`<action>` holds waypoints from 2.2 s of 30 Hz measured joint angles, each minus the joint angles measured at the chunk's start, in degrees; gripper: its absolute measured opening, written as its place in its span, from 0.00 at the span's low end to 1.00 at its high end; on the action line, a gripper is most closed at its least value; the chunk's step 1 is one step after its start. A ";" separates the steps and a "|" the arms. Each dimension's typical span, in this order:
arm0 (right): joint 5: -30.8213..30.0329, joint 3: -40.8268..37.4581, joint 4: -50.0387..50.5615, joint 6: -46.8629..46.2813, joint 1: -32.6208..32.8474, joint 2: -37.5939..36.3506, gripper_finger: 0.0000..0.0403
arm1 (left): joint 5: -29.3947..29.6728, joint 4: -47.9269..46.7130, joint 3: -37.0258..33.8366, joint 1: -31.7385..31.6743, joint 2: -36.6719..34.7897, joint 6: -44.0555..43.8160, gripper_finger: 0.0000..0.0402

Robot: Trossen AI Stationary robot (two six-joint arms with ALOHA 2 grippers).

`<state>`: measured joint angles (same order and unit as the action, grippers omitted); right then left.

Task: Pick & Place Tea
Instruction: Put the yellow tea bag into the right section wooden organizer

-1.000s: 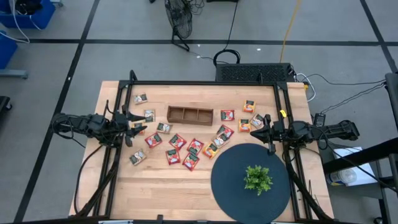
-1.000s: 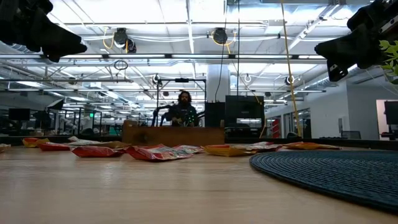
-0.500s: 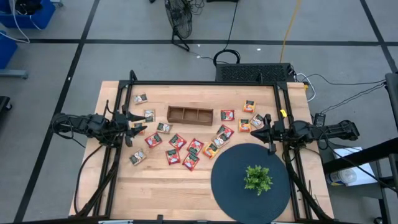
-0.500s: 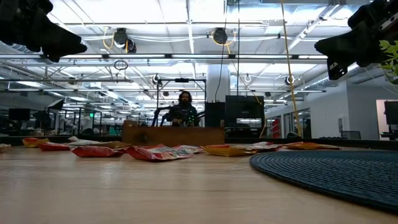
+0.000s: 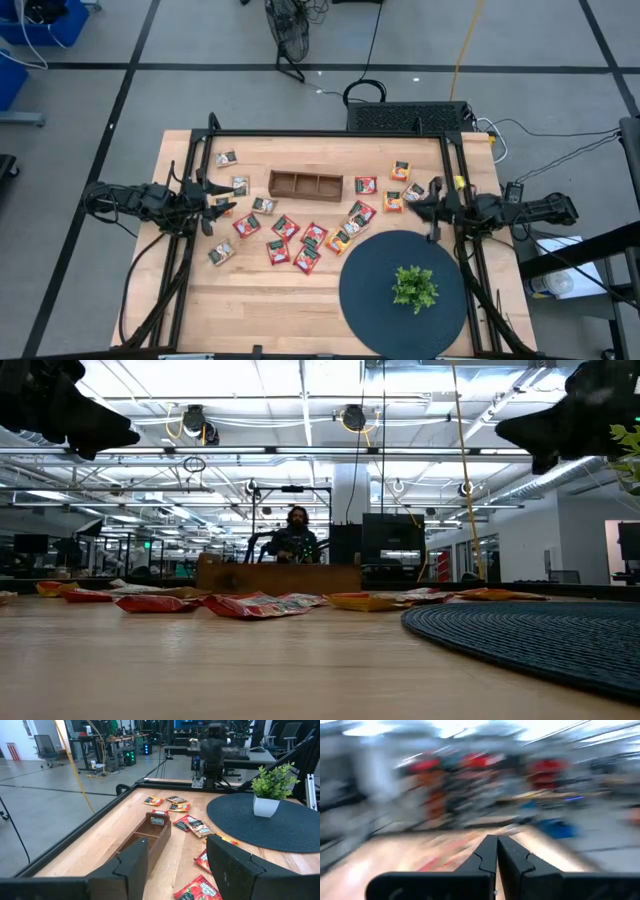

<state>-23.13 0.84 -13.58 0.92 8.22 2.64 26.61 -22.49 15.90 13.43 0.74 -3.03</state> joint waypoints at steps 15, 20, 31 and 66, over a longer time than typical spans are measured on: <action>-21.60 23.66 17.82 -13.47 -12.71 40.28 0.49 | -0.04 0.01 0.01 -0.02 0.00 0.00 0.50; -8.76 40.69 39.84 -19.09 -24.29 53.62 0.58 | -0.07 0.01 0.02 -0.02 -0.01 0.00 0.50; 13.75 49.16 49.51 -16.68 -48.89 66.71 0.60 | -0.20 0.01 0.02 -0.02 0.01 0.00 0.50; 24.70 39.41 32.62 -22.56 -57.87 82.66 0.60 | -0.20 0.01 0.02 0.00 0.01 0.00 0.50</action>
<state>1.57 40.26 19.03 -21.64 -49.65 85.31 26.41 -22.48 15.92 13.43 0.75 -3.03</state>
